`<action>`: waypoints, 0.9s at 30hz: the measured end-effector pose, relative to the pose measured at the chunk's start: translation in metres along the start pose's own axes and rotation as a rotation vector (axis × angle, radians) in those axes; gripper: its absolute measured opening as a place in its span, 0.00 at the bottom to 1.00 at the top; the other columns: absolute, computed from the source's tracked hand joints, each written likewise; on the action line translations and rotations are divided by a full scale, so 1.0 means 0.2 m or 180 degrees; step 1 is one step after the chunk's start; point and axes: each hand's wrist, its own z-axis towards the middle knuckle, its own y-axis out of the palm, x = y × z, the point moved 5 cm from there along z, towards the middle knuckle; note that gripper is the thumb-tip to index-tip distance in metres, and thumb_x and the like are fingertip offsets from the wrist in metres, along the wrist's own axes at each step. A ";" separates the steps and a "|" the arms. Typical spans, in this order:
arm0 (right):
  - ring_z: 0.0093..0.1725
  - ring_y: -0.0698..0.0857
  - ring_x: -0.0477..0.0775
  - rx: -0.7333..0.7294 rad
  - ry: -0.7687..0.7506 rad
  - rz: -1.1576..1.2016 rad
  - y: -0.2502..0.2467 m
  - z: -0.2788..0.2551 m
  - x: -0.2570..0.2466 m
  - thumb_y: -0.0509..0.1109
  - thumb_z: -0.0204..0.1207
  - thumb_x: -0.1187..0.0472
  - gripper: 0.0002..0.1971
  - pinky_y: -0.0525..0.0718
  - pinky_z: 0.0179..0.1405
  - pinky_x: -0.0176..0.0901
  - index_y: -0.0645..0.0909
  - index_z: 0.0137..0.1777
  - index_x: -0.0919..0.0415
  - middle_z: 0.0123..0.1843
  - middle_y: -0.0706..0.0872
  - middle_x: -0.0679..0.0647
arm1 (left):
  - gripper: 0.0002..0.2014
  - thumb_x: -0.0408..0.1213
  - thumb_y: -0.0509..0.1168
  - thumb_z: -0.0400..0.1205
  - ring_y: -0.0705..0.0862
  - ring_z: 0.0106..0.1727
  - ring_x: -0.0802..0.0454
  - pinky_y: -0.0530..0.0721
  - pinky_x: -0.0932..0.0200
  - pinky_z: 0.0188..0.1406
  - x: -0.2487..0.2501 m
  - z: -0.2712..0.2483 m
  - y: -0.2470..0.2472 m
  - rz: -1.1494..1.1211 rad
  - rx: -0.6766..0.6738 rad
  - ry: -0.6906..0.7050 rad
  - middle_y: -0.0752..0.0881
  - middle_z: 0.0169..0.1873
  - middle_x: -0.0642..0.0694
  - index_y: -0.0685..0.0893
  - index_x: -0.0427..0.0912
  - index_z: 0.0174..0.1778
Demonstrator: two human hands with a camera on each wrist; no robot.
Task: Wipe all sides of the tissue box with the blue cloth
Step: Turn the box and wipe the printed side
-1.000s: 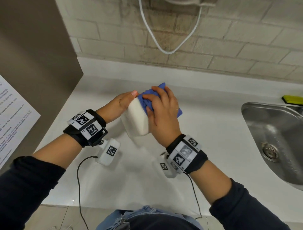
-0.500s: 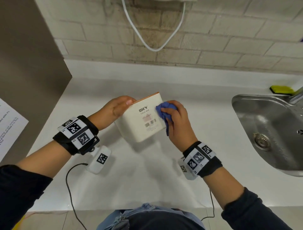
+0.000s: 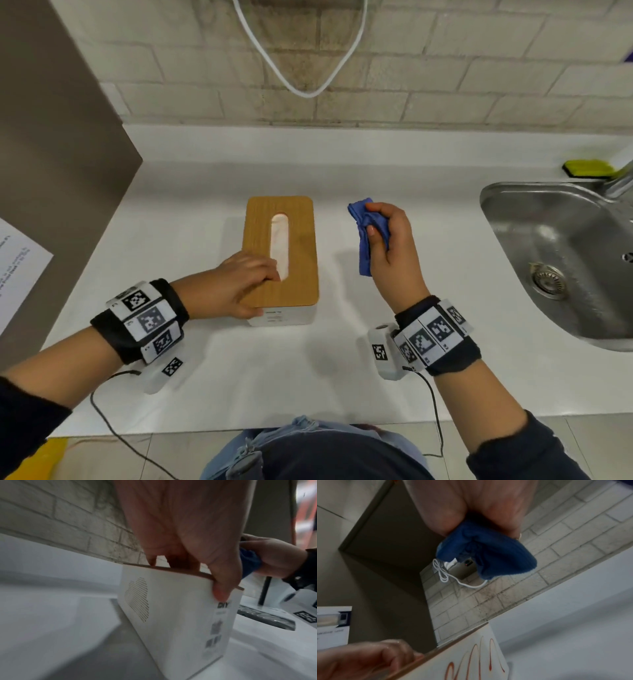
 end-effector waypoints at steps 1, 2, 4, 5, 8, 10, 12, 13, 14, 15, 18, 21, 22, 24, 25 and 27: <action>0.64 0.76 0.40 -0.0051 -0.0119 -0.0121 0.01 0.00 -0.01 0.57 0.79 0.65 0.14 0.72 0.67 0.31 0.71 0.61 0.50 0.61 0.76 0.47 | 0.29 0.57 0.63 0.72 0.62 0.72 0.62 0.44 0.50 0.82 -0.02 -0.03 -0.02 0.0131 0.0016 -0.0124 0.72 0.68 0.53 0.71 0.52 0.68; 0.63 0.76 0.41 -0.0099 -0.0265 -0.0253 0.03 0.00 -0.03 0.57 0.79 0.66 0.14 0.73 0.67 0.33 0.73 0.61 0.52 0.61 0.77 0.48 | 0.28 0.54 0.63 0.71 0.63 0.74 0.61 0.35 0.50 0.80 -0.04 -0.05 -0.05 0.0282 0.0031 -0.0300 0.72 0.68 0.54 0.71 0.53 0.68; 0.58 0.76 0.43 -0.0214 -0.0562 -0.0594 0.07 -0.01 -0.07 0.56 0.78 0.65 0.12 0.73 0.63 0.30 0.77 0.58 0.60 0.59 0.78 0.52 | 0.31 0.54 0.60 0.67 0.66 0.75 0.54 0.30 0.51 0.77 -0.04 -0.08 -0.07 0.0630 0.0159 -0.0820 0.73 0.66 0.52 0.72 0.50 0.67; 0.57 0.76 0.44 -0.0286 -0.0687 -0.0766 0.09 -0.02 -0.08 0.55 0.78 0.64 0.13 0.73 0.61 0.27 0.77 0.58 0.62 0.59 0.78 0.54 | 0.34 0.61 0.57 0.65 0.67 0.74 0.51 0.34 0.50 0.78 -0.02 -0.08 -0.06 0.0795 0.0277 -0.1156 0.74 0.65 0.49 0.73 0.47 0.66; 0.58 0.78 0.58 -0.0624 -0.0932 -0.1360 0.18 -0.05 -0.07 0.59 0.79 0.63 0.14 0.79 0.58 0.43 0.76 0.62 0.59 0.64 0.76 0.60 | 0.44 0.74 0.51 0.62 0.73 0.64 0.42 0.54 0.48 0.66 0.07 -0.08 0.04 0.1045 0.0916 -0.1907 0.79 0.57 0.42 0.77 0.40 0.59; 0.56 0.79 0.64 -0.0851 -0.1060 -0.1739 0.25 -0.08 -0.03 0.65 0.77 0.68 0.16 0.81 0.53 0.56 0.75 0.63 0.57 0.66 0.77 0.60 | 0.41 0.72 0.52 0.66 0.77 0.57 0.39 0.59 0.47 0.59 0.10 -0.08 0.11 0.1006 0.1253 -0.1970 0.81 0.51 0.38 0.79 0.36 0.55; 0.55 0.79 0.65 -0.1045 -0.1216 -0.1993 0.30 -0.11 -0.01 0.70 0.74 0.69 0.19 0.81 0.51 0.57 0.75 0.63 0.56 0.66 0.78 0.60 | 0.36 0.66 0.52 0.71 0.75 0.56 0.39 0.62 0.46 0.58 0.09 -0.08 0.14 0.0972 0.1464 -0.1877 0.82 0.49 0.36 0.79 0.34 0.54; 0.55 0.79 0.64 -0.1112 -0.1264 -0.2056 0.31 -0.12 0.00 0.72 0.74 0.69 0.20 0.82 0.50 0.58 0.75 0.63 0.55 0.66 0.79 0.59 | 0.34 0.64 0.53 0.73 0.74 0.56 0.40 0.63 0.46 0.59 0.08 -0.08 0.15 0.0965 0.1527 -0.1823 0.82 0.49 0.35 0.79 0.33 0.54; 0.55 0.79 0.64 -0.1168 -0.1284 -0.2095 0.32 -0.13 0.00 0.72 0.73 0.69 0.20 0.82 0.50 0.58 0.76 0.63 0.55 0.66 0.79 0.58 | 0.33 0.62 0.54 0.73 0.72 0.57 0.42 0.63 0.46 0.59 0.06 -0.08 0.15 0.0907 0.1589 -0.1785 0.82 0.49 0.34 0.79 0.32 0.54; 0.56 0.79 0.64 -0.1204 -0.1295 -0.2122 0.33 -0.14 0.01 0.73 0.73 0.69 0.20 0.82 0.50 0.59 0.77 0.63 0.56 0.66 0.79 0.58 | 0.32 0.61 0.56 0.73 0.70 0.57 0.43 0.63 0.47 0.59 0.05 -0.08 0.16 0.0781 0.1659 -0.1768 0.82 0.49 0.33 0.78 0.32 0.54; 0.57 0.79 0.65 -0.1235 -0.1207 -0.2034 0.31 -0.14 0.00 0.72 0.73 0.69 0.20 0.82 0.51 0.59 0.76 0.64 0.56 0.66 0.79 0.59 | 0.34 0.60 0.56 0.72 0.69 0.61 0.45 0.61 0.52 0.63 0.01 -0.12 0.10 0.0199 0.1980 -0.1790 0.81 0.55 0.34 0.77 0.32 0.58; 0.53 0.82 0.62 -0.0960 -0.0974 -0.1391 0.24 -0.08 -0.08 0.67 0.74 0.69 0.14 0.83 0.51 0.56 0.78 0.60 0.60 0.58 0.83 0.60 | 0.34 0.62 0.52 0.71 0.70 0.61 0.48 0.64 0.53 0.66 -0.05 -0.19 0.02 -0.0810 0.2152 -0.1720 0.75 0.56 0.44 0.76 0.38 0.62; 0.50 0.83 0.58 -0.0795 -0.0880 -0.1108 0.21 -0.05 -0.10 0.66 0.74 0.69 0.12 0.83 0.51 0.52 0.78 0.57 0.60 0.53 0.84 0.58 | 0.30 0.61 0.52 0.71 0.71 0.59 0.50 0.67 0.53 0.65 -0.08 -0.22 0.02 -0.1179 0.2167 -0.1597 0.75 0.54 0.47 0.77 0.44 0.61; 0.49 0.82 0.53 -0.0498 -0.0755 -0.0870 0.18 0.01 -0.12 0.65 0.75 0.69 0.12 0.81 0.53 0.45 0.77 0.56 0.58 0.51 0.83 0.53 | 0.16 0.58 0.54 0.72 0.74 0.56 0.59 0.70 0.61 0.61 -0.14 -0.25 0.04 -0.1764 0.2117 -0.1400 0.77 0.50 0.56 0.77 0.63 0.54; 0.52 0.82 0.53 -0.0428 -0.0734 -0.0970 0.18 0.03 -0.11 0.65 0.75 0.69 0.13 0.80 0.57 0.44 0.77 0.58 0.58 0.54 0.83 0.53 | 0.13 0.57 0.55 0.72 0.74 0.56 0.64 0.70 0.66 0.59 -0.16 -0.26 0.06 -0.1957 0.2063 -0.1355 0.78 0.50 0.62 0.77 0.69 0.51; 0.60 0.78 0.55 -0.0435 -0.0728 -0.1317 0.22 0.05 -0.08 0.65 0.77 0.68 0.16 0.73 0.64 0.40 0.76 0.64 0.59 0.62 0.82 0.55 | 0.15 0.55 0.56 0.72 0.75 0.59 0.62 0.69 0.67 0.60 -0.17 -0.24 0.06 -0.2200 0.1908 -0.1249 0.79 0.51 0.65 0.77 0.72 0.53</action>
